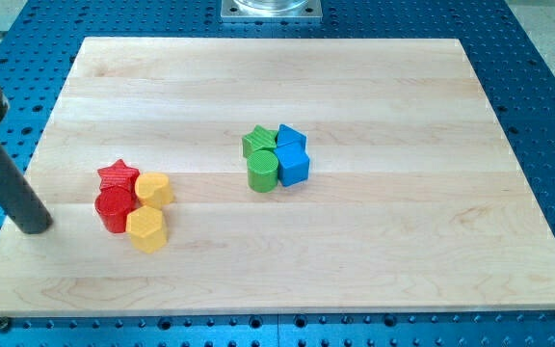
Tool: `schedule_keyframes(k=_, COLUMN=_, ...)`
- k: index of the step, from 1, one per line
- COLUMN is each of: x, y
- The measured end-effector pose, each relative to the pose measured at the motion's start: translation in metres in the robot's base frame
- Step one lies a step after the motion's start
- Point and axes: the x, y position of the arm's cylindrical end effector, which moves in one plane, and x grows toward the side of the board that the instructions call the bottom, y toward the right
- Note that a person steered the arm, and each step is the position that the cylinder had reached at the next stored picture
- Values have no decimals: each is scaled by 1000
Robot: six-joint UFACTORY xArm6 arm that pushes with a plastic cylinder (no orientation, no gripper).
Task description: Slightly push the red blocks to the right
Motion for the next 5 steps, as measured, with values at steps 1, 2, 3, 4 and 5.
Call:
schedule_keyframes(k=1, x=-25, y=34)
schedule_keyframes(k=2, x=-25, y=39)
schedule_keyframes(k=3, x=-28, y=51)
schedule_keyframes(k=4, x=-37, y=59)
schedule_keyframes(k=5, x=-41, y=61)
